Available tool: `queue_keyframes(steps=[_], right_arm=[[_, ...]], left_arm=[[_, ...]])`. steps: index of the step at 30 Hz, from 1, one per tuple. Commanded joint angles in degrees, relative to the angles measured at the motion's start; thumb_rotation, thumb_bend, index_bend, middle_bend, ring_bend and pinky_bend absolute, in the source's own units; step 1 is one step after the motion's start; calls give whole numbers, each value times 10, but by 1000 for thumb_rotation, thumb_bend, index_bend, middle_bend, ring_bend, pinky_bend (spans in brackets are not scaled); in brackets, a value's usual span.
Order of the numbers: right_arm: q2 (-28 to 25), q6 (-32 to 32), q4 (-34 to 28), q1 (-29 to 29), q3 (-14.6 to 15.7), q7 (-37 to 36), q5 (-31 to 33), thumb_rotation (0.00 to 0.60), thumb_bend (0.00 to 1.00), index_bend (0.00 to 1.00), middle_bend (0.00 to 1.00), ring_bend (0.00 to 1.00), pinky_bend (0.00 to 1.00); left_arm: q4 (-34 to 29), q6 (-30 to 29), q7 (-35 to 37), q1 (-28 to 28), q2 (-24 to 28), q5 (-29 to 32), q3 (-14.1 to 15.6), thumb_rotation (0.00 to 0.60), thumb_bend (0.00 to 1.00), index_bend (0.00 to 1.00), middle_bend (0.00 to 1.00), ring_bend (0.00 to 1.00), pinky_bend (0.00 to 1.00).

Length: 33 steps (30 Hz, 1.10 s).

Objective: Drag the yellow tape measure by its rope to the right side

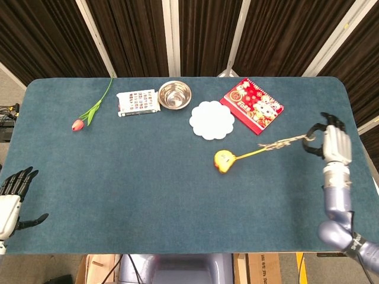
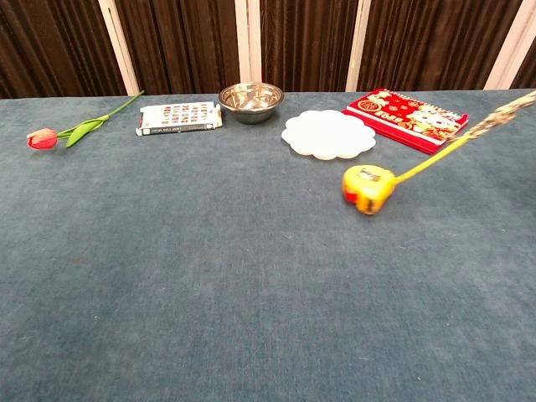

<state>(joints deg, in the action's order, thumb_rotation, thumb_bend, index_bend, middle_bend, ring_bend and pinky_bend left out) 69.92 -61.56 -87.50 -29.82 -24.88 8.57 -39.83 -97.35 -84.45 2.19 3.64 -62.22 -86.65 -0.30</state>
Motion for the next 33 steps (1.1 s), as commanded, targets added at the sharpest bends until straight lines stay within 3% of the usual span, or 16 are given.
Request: queue_keyframes(steps=[1,19,21,26,33], right_arm=[[-14,6,11,6,-4,-7,8,600,457,631,146,0,0],[-58,28,70,27,-7,-31,43,600,457,616,146,0,0],[-64,38,60,30,2,-28,39,600,456,558,141,0,0],[-78,47,32,35,19,-19,23,600,457,37,1,0,0],[-91,3,-39,56,36,-33,-41,600,389,0,0,0,0]], left_arm=[[0,-1,-1,0,0,-1,0,600,0,0,0,0,0],[0,-5,-7,-1,-2,-6,0,600,0,0,0,0,0],[0,-5,-8,-2,-2,-6,1,600,0,0,0,0,0],[-1,-7,-10,-2,-2,-7,1,600,0,0,0,0,0],[-1,-9,-11,-3,-1,-10,2,600,0,0,0,0,0]])
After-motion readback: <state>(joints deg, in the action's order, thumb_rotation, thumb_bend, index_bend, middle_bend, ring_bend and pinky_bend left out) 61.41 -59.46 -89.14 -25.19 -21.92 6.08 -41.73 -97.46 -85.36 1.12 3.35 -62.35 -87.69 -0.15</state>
